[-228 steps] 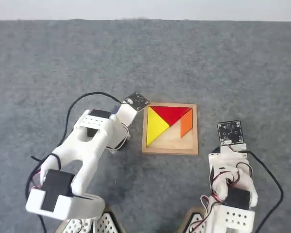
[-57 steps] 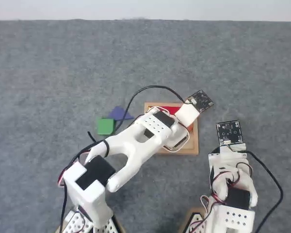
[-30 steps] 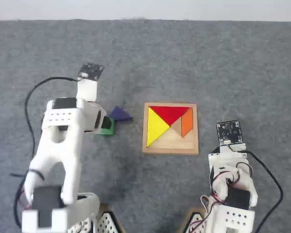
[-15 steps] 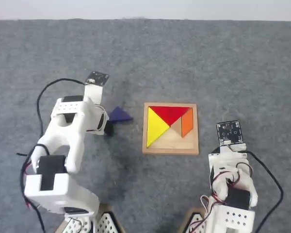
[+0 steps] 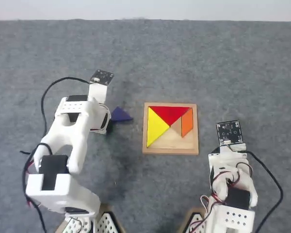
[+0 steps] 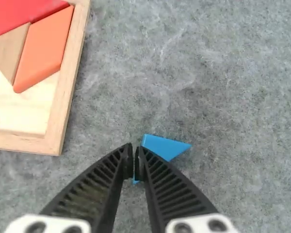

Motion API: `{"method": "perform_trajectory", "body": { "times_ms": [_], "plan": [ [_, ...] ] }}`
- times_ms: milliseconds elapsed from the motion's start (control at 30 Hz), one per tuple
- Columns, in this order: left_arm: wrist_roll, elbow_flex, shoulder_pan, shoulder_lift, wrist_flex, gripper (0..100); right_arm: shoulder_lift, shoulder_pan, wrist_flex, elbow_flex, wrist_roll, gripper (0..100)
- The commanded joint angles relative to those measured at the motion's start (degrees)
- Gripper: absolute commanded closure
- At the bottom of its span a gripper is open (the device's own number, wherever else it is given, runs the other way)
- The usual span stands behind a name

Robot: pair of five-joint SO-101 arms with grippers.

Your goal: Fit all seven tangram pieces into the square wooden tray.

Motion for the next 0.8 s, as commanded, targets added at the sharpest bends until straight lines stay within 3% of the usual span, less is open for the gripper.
{"method": "perform_trajectory", "body": {
  "times_ms": [0,200,333,600,767],
  "plan": [
    [-0.6,-2.3,2.4,-4.6,1.8,93,-0.9,0.7,0.0,1.0,0.8,97.8],
    [0.0,-2.2,10.9,-20.4,11.1,93,-1.0,0.7,0.0,1.0,0.8,97.8],
    [3.8,-2.2,19.6,-26.6,13.1,93,-1.0,0.7,0.0,1.0,0.8,97.8],
    [7.6,-2.3,36.0,-19.5,7.4,93,-1.0,0.7,0.0,1.0,0.8,97.8],
    [10.0,-2.4,40.2,-13.2,1.1,93,-1.0,0.7,0.0,1.0,0.8,97.8]
  ]
}}
